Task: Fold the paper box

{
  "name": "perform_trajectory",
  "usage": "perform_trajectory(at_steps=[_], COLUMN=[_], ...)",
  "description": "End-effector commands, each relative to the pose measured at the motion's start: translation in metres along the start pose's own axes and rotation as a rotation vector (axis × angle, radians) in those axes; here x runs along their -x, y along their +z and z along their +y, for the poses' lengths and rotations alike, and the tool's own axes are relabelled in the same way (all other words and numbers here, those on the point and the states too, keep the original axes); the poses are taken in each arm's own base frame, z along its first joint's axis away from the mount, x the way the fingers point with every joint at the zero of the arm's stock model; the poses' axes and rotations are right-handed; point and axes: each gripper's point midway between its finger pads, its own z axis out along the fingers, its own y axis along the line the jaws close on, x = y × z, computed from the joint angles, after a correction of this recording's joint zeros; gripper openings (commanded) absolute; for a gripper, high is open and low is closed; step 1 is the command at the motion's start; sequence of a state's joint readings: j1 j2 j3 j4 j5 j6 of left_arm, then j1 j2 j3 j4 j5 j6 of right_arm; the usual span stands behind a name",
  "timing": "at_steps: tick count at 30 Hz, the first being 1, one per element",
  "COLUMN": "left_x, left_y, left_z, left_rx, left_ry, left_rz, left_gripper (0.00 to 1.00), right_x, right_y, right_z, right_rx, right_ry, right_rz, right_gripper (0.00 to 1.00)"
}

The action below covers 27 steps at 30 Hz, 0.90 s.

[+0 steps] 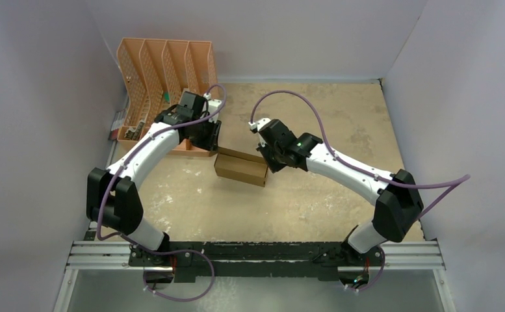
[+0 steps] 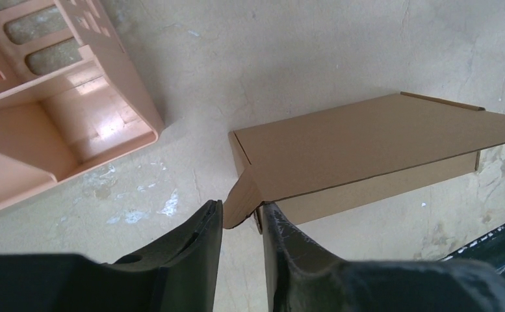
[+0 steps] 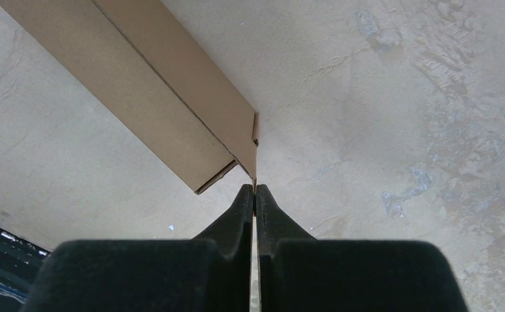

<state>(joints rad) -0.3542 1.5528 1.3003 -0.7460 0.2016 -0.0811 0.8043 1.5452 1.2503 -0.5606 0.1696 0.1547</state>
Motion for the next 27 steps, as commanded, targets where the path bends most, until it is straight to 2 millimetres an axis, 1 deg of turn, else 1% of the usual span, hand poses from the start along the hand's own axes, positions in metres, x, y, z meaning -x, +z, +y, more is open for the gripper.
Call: perform_trajectory(at_steps=[1, 3, 6, 9, 11, 14, 21, 23, 27], left_x=[0.019, 0.017, 0.013, 0.014, 0.016, 0.015, 0.003, 0.004, 0.011], left_y=[-0.004, -0.004, -0.003, -0.007, -0.011, -0.016, -0.018, -0.019, -0.024], left_z=[-0.008, -0.009, -0.009, -0.012, -0.014, -0.019, -0.014, -0.013, -0.014], left_rx=[-0.048, -0.053, -0.051, -0.045, -0.04, -0.045, 0.009, 0.029, 0.037], left_ry=[0.047, 0.046, 0.044, 0.033, 0.014, -0.032, -0.171, -0.248, -0.387], left_rz=[-0.054, -0.05, -0.045, -0.057, -0.073, -0.087, -0.116, -0.137, -0.196], left_gripper=[0.24, 0.21, 0.13, 0.03, 0.0, 0.0, 0.0, 0.0, 0.0], right_x=[0.01, 0.011, 0.015, 0.018, 0.021, 0.026, 0.029, 0.03, 0.039], right_y=[-0.003, -0.003, -0.003, -0.001, -0.001, 0.0, 0.005, 0.003, 0.003], right_z=[0.0, 0.001, 0.003, 0.007, 0.008, 0.012, 0.015, 0.016, 0.014], right_rx=[-0.002, 0.0, 0.01, 0.027, 0.029, 0.037, 0.03, 0.029, -0.001], right_ry=[-0.032, -0.033, -0.029, -0.023, -0.003, 0.03, 0.095, 0.111, 0.139], right_rz=[-0.032, -0.032, -0.046, -0.052, -0.052, -0.047, -0.019, -0.007, 0.001], right_gripper=[0.0, 0.0, 0.0, 0.0, 0.0, 0.0, 0.0, 0.0, 0.0])
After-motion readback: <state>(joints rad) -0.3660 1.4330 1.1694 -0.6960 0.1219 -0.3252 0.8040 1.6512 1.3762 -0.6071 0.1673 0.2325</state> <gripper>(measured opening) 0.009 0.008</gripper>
